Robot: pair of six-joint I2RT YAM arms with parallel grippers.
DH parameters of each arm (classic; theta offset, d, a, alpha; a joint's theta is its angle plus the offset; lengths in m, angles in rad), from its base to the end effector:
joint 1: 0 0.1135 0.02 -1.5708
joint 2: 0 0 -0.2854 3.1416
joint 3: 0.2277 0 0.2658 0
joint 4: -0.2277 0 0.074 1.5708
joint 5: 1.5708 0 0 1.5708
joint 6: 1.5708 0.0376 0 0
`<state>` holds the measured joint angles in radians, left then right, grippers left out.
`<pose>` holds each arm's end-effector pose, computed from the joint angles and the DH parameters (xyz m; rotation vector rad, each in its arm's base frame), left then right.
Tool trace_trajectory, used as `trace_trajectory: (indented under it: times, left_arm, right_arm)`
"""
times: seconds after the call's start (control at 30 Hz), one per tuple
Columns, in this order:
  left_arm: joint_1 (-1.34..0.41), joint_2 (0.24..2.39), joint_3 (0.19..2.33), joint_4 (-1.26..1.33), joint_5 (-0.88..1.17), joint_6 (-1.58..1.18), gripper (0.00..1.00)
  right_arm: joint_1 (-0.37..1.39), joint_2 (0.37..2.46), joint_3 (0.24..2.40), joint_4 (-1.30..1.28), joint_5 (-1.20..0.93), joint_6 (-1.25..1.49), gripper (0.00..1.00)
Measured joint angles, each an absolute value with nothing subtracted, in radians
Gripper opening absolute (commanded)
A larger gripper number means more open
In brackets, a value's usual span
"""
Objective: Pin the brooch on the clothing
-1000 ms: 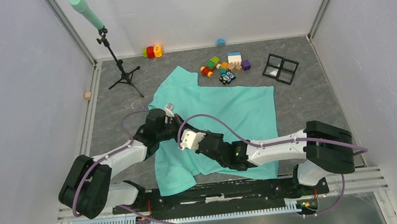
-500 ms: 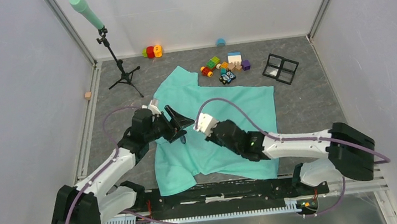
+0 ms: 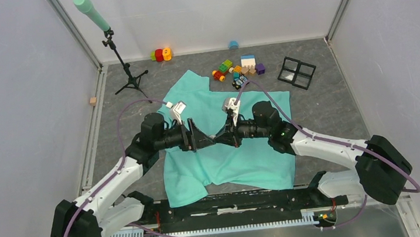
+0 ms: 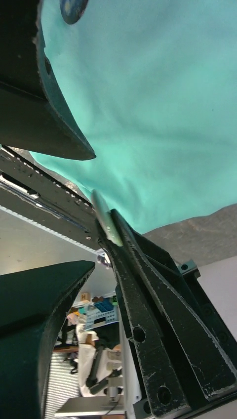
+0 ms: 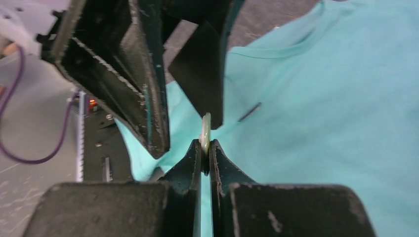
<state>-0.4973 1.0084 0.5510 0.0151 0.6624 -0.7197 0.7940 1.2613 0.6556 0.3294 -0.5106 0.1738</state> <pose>0.1826 -0.1254 0.2501 0.2282 2.2057 -1.3953 0.1852 0.2146 0.2581 -0.9527 1.7238 1.1259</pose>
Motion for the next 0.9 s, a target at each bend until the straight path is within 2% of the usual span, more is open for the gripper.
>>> trace_trajectory:
  times: [0.33, 0.47, 0.73, 0.83, 0.9]
  left_arm:
    - [-0.505, 0.961, 0.527, 0.136, 0.775, -0.706, 0.76]
    - [-0.508, 0.935, 0.511, 0.164, 0.809, -0.707, 0.63]
    - [-0.524, 0.913, 0.504, 0.184, 0.831, -0.704, 0.57]
    - [-0.552, 0.914, 0.508, 0.131, 0.813, -0.672, 0.45]
    - [-0.573, 0.921, 0.516, 0.093, 0.805, -0.648, 0.43]
  right_arm:
    - [0.763, 1.258, 0.656, 0.357, -0.725, 0.249, 0.05]
    - [0.736, 1.251, 0.656, 0.358, -0.775, 0.263, 0.05]
    - [0.669, 1.24, 0.656, 0.353, -0.888, 0.277, 0.05]
    - [0.663, 1.24, 0.656, 0.338, -0.919, 0.278, 0.05]
    - [0.663, 1.24, 0.657, 0.328, -0.938, 0.28, 0.05]
